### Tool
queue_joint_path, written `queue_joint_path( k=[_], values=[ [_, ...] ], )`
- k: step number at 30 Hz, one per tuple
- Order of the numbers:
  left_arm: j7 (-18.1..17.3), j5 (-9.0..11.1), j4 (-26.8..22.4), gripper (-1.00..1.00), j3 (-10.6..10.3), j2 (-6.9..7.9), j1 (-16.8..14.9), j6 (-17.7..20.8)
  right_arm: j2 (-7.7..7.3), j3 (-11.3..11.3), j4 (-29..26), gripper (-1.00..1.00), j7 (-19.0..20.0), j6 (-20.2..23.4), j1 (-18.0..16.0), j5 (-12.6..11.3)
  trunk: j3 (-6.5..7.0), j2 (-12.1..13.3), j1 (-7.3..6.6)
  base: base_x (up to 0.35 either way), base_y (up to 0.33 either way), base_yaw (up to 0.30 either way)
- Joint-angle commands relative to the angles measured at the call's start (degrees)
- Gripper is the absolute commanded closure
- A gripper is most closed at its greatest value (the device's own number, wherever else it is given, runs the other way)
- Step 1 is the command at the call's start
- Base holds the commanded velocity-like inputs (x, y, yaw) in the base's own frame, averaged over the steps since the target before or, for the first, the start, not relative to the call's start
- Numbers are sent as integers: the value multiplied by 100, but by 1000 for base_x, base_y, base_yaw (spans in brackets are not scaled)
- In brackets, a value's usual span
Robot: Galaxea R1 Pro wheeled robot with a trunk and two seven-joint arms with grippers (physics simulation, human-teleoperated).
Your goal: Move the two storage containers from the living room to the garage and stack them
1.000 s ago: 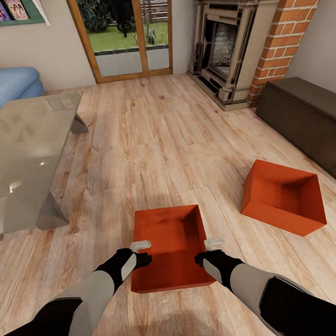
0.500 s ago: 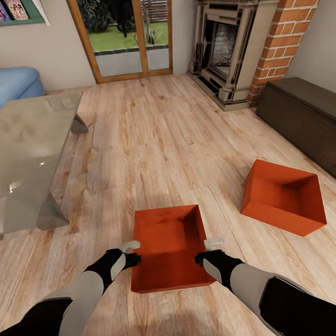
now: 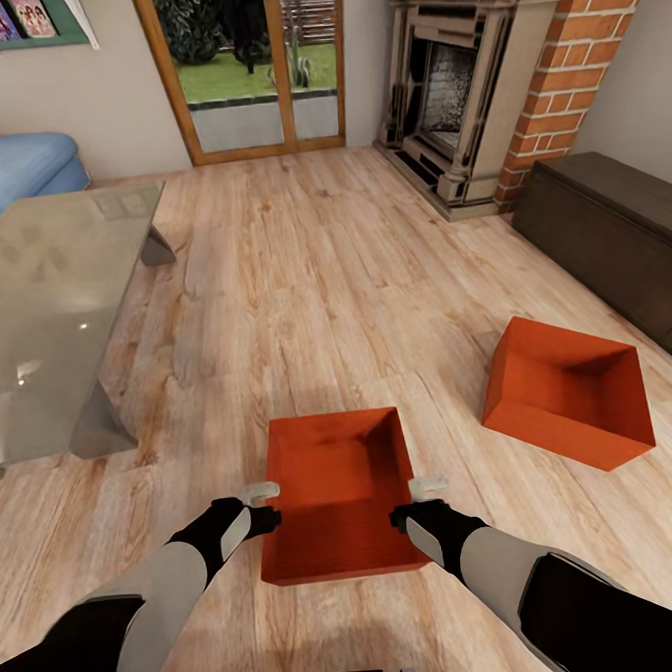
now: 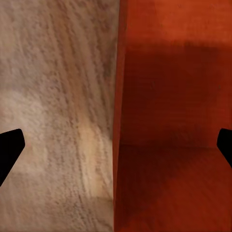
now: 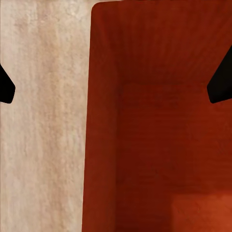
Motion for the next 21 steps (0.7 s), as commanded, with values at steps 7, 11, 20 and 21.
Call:
queue_joint_path(
  k=[7,11,20,21],
  values=[
    [35,58,-14,-100,15,-8,0,31,0,45,-8,-100,-30,34,-3,-29,-130,-284,153,0,0,0],
    [35,58,-12,-100,15,-8,0,31,0,45,-6,-100,-29,34,-3,-29,-202,-444,241,0,0,0],
    [44,58,-11,-100,17,-8,0,31,0,45,-6,-100,-27,32,-3,-29,-202,-444,241,0,0,0],
    [44,58,-9,-100,18,-8,0,31,0,45,-6,-100,-26,32,-3,-29,-202,-444,241,0,0,0]
  ],
)
